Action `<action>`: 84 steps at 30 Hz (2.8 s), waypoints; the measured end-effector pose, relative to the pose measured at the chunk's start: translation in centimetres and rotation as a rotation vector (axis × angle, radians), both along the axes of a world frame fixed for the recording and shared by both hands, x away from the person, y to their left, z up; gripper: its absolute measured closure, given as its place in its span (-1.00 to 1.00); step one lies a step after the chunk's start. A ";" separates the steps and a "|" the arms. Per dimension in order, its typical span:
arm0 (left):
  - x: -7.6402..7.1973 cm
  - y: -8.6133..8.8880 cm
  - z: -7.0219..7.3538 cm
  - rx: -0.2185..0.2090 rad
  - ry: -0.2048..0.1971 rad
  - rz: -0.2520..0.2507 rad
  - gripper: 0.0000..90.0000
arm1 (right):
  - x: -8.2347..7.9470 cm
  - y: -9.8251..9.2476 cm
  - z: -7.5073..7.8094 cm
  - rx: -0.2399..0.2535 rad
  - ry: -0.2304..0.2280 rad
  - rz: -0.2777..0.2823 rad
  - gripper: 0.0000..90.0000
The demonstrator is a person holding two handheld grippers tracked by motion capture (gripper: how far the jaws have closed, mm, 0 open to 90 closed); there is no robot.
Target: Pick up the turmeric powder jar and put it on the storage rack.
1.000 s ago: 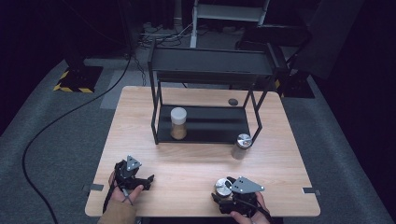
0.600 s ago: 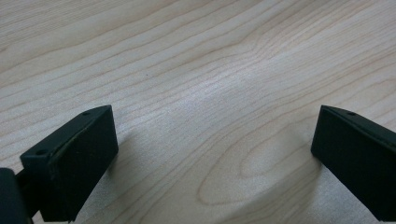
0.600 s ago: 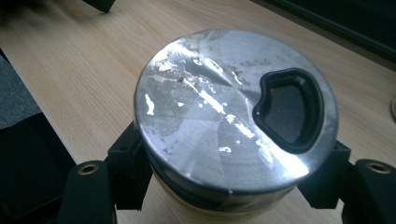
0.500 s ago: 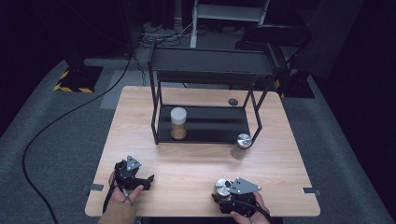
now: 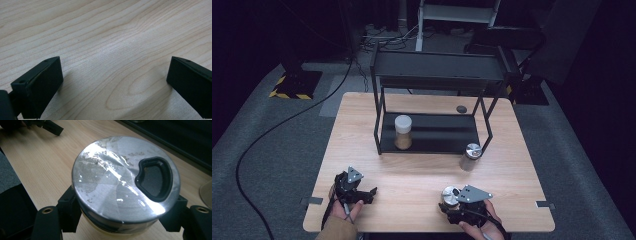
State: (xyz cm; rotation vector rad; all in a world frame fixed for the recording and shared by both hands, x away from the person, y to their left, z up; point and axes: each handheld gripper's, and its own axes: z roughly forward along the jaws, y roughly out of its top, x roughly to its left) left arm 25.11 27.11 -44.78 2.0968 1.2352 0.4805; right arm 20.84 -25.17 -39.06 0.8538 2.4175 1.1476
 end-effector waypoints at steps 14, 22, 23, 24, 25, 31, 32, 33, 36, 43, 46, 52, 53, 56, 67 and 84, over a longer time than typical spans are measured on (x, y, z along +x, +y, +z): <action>0.0 0.0 0.0 0.000 0.001 0.000 -0.99 | 1.9 0.8 3.2 -0.001 -0.046 0.022 -0.29; 0.0 0.0 0.0 0.001 0.001 -0.003 -0.99 | 3.3 1.5 4.9 0.007 -0.064 0.031 -0.29; 0.0 0.0 0.0 0.000 0.000 -0.004 -0.99 | 3.4 1.5 5.1 0.007 -0.066 0.032 -0.29; 0.0 0.0 0.0 0.000 0.000 -0.004 -0.99 | 3.6 1.6 5.3 0.007 -0.070 0.034 -0.29; 0.0 0.0 0.0 0.000 0.000 -0.004 -0.99 | 3.7 1.7 5.5 0.008 -0.070 0.035 -0.29; 0.0 0.1 0.0 0.000 0.000 -0.005 -0.99 | 4.6 1.9 6.6 0.018 -0.079 0.026 -0.29; 0.0 0.1 0.0 0.000 0.000 -0.005 -0.99 | 4.8 1.9 6.8 0.023 -0.077 0.022 -0.29; 0.0 0.0 0.0 -0.001 0.000 -0.004 -0.99 | 5.0 1.9 6.9 0.024 -0.079 0.020 -0.29; 0.0 0.1 0.0 0.000 0.000 -0.005 -0.99 | 5.4 2.1 7.5 0.025 -0.086 0.015 -0.29; 0.0 0.1 0.0 0.000 0.001 -0.005 -0.99 | 6.9 2.4 8.7 0.033 -0.094 -0.001 -0.29; 0.0 0.1 0.0 -0.001 0.001 -0.005 -0.99 | 7.6 2.7 9.0 0.031 -0.094 -0.008 -0.29; 0.0 0.2 0.0 0.000 0.002 -0.010 -0.99 | 9.2 3.2 9.4 0.032 -0.092 -0.024 -0.29; 0.0 0.2 0.0 -0.001 0.002 -0.010 -0.99 | 9.4 3.4 9.4 0.030 -0.095 -0.024 -0.29; 0.0 0.2 0.0 0.001 0.002 -0.012 -0.99 | 10.1 3.8 9.5 0.021 -0.097 -0.026 -0.29; 0.0 0.3 0.0 0.000 0.002 -0.013 -0.99 | 12.7 5.4 9.4 0.006 -0.098 -0.048 -0.29; 0.0 0.3 0.0 0.001 0.002 -0.012 -0.99 | 16.2 7.5 7.2 -0.011 -0.085 -0.092 -0.29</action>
